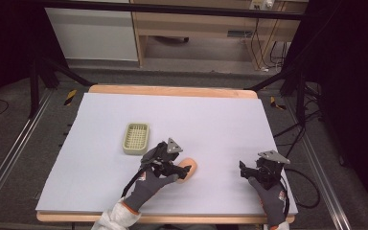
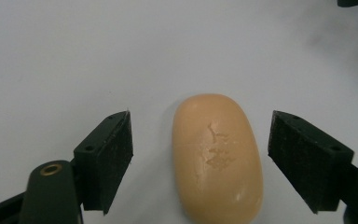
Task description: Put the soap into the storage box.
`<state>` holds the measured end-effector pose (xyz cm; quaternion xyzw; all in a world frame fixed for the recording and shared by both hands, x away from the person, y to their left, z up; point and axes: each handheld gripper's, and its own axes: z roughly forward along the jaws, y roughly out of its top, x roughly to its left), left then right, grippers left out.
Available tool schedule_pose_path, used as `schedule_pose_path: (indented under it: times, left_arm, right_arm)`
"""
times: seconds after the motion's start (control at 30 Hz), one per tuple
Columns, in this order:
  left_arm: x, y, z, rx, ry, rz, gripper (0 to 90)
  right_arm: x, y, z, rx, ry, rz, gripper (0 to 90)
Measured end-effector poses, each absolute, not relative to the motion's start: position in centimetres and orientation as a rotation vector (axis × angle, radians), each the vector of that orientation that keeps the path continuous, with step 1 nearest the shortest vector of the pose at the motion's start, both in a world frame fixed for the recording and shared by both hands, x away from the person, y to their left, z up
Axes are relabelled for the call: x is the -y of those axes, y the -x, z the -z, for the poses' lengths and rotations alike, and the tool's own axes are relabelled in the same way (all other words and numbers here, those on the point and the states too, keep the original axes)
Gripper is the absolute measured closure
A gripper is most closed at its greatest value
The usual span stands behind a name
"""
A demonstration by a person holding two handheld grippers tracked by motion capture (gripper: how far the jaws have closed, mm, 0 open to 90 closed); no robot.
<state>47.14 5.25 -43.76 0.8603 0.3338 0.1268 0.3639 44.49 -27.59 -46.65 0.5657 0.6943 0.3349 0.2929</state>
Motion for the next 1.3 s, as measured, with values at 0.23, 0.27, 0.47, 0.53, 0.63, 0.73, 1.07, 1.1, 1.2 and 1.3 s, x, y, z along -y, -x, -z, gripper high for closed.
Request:
schedule_pose_path:
  times: [0.23,0.27,0.47,0.53,0.63,0.73,1.07,1.1,1.2,1.3]
  left_arm:
    - [-4.8,-47.2,44.4,-0.858,-2.239,-0.320,20.9]
    - [-4.7,-47.2,44.7,-0.862,-2.245,-0.316,20.9]
    - [-4.4,-47.2,45.2,-0.861,-2.267,-0.313,20.9]
    - [-4.2,-47.3,45.3,-0.861,-2.273,-0.308,20.9]
    - [-4.0,-47.3,45.5,-0.862,-2.282,-0.308,20.7]
    - [-3.7,-47.6,45.9,-0.866,-2.297,-0.299,20.6]
    - [-3.0,-48.0,46.8,-0.882,-2.353,-0.267,22.6]
    - [-3.0,-48.0,46.8,-0.882,-2.353,-0.267,22.8]
    - [-2.8,-47.9,46.9,-0.885,-2.361,-0.271,24.5]
    - [-2.7,-48.0,46.9,-0.890,-2.366,-0.272,25.6]
  right_arm:
    - [27.5,-44.5,46.6,-1.854,-1.509,-0.892,7.5]
    - [27.5,-44.5,46.7,-1.855,-1.512,-0.892,7.5]
    - [27.5,-44.6,46.7,-1.859,-1.513,-0.888,7.3]
    - [27.4,-44.6,46.7,-1.862,-1.510,-0.887,7.2]
    - [27.5,-44.6,46.8,-1.862,-1.512,-0.883,7.2]
    - [27.5,-44.6,46.8,-1.863,-1.514,-0.882,7.2]
    - [27.4,-44.7,46.9,-1.869,-1.515,-0.870,7.1]
    - [27.4,-44.7,46.9,-1.870,-1.514,-0.869,7.1]
    - [27.4,-44.7,46.9,-1.870,-1.515,-0.871,7.1]
    - [27.4,-44.7,46.9,-1.874,-1.512,-0.868,7.1]
